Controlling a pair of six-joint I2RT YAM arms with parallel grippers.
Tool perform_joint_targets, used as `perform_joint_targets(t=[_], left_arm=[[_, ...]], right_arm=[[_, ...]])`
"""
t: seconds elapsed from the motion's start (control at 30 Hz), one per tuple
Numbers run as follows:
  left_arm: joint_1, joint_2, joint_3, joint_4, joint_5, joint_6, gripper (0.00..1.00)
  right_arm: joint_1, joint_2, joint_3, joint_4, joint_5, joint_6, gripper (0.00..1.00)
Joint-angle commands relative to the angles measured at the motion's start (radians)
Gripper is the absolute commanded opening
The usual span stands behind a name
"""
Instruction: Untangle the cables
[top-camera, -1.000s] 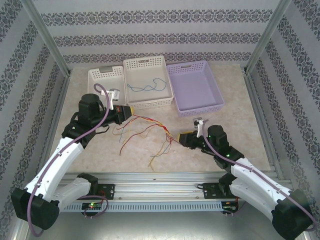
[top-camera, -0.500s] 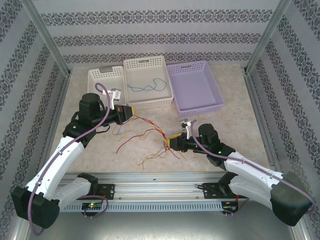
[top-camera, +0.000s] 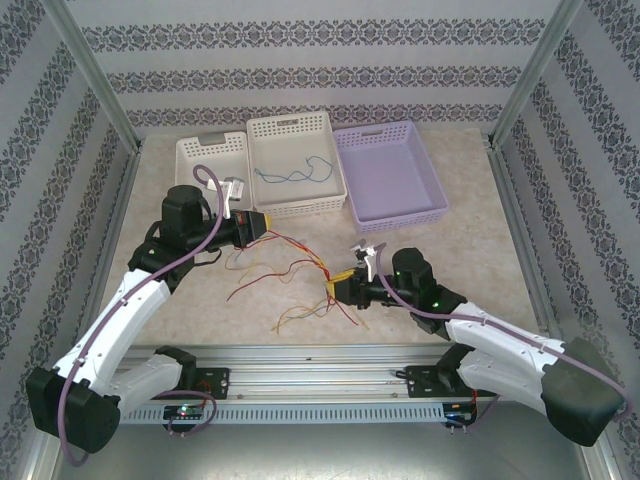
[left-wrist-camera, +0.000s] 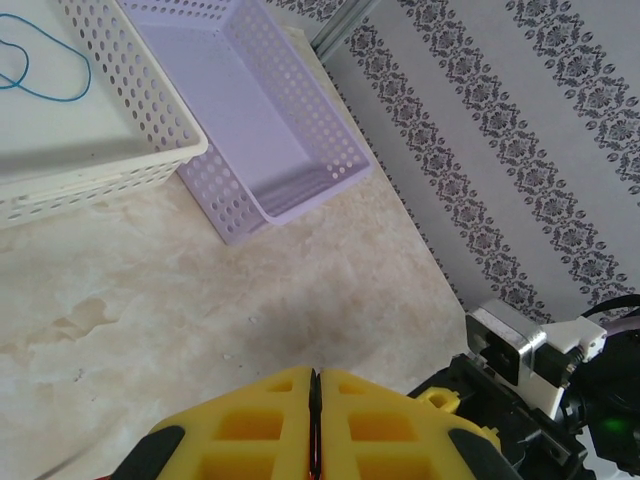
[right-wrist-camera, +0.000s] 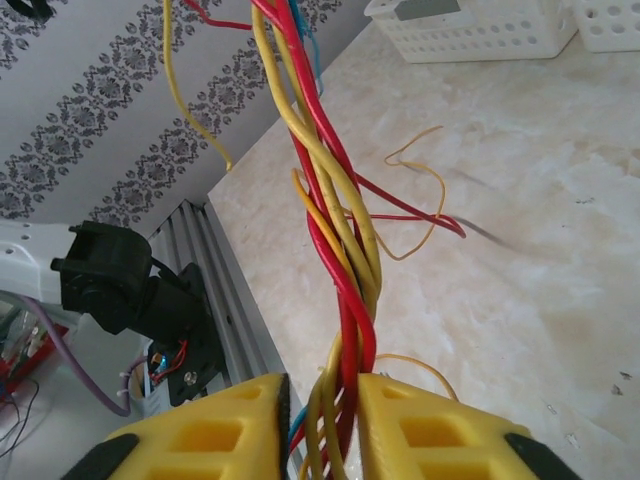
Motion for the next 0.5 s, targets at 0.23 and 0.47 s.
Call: perform_joint_targets(t=[0.23,0.47], left_arm=[[0.012,0.001,0.014,0.01,-0.007,0.001,0.0],[0.011,-0.017,0.022,-0.024,-0.033,0.026,0.0]], right_arm=[[0.015,-0.015,0.017,-0.019,-0.029,-0.039,0.07],[0.012,-0.117,0.033,-0.143,0.141,-0.084,0.0]])
